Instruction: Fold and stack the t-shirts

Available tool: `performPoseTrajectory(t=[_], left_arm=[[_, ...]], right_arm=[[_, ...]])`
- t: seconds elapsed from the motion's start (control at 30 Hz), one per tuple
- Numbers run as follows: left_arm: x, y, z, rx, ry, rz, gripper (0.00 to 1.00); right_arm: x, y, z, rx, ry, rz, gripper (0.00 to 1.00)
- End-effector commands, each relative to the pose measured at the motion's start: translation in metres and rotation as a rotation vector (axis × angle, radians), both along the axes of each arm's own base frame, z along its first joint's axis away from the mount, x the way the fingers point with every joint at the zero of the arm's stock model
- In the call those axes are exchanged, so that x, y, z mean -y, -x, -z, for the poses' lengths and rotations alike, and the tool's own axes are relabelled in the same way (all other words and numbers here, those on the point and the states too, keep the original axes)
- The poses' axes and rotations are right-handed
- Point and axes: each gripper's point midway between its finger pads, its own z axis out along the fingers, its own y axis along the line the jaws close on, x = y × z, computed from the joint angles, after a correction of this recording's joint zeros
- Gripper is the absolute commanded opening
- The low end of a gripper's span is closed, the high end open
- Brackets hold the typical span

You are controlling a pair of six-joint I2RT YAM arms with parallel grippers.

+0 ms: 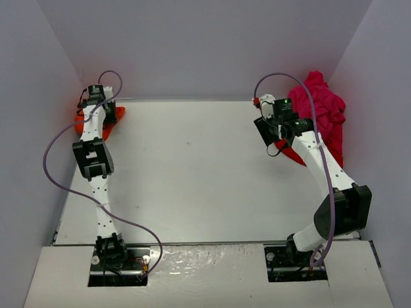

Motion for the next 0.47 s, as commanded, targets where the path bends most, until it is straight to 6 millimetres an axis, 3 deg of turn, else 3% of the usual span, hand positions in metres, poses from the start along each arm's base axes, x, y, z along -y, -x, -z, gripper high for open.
performPoseTrajectory(t=[0.0,0.03,0.1,0.2,0.27,0.37,0.4,0.43], left_arm=[[0.050,0.007,-0.170,0.352,0.116,0.145,0.39],[0.060,0.015,-0.194,0.402,0.136,0.176,0.42],[0.077,0.032,-0.223,0.455,0.171,0.241,0.45],[0.082,0.059,-0.240,0.470,0.169,0.247,0.46],[0.083,0.093,-0.255,0.509,0.120,0.245,0.47],[0.078,0.129,-0.248,0.561,-0.001,0.266,0.47],[0.076,0.146,-0.218,0.521,-0.029,0.271,0.47],[0.074,0.162,-0.207,0.525,-0.066,0.263,0.48]], right_arm=[[-0.003,-0.009,-0.018,0.055,-0.024,-0.022,0.51],[-0.003,-0.008,-0.020,0.060,-0.024,-0.025,0.51],[0.000,-0.002,-0.018,0.062,-0.013,-0.021,0.51],[0.002,0.003,-0.028,0.095,-0.020,-0.021,0.52],[0.002,0.010,-0.037,0.125,-0.033,-0.022,0.55],[0.005,0.019,-0.038,0.137,-0.029,-0.025,0.58],[0.007,0.022,-0.033,0.127,-0.025,-0.022,0.56],[0.007,0.025,-0.030,0.121,-0.025,-0.020,0.54]])
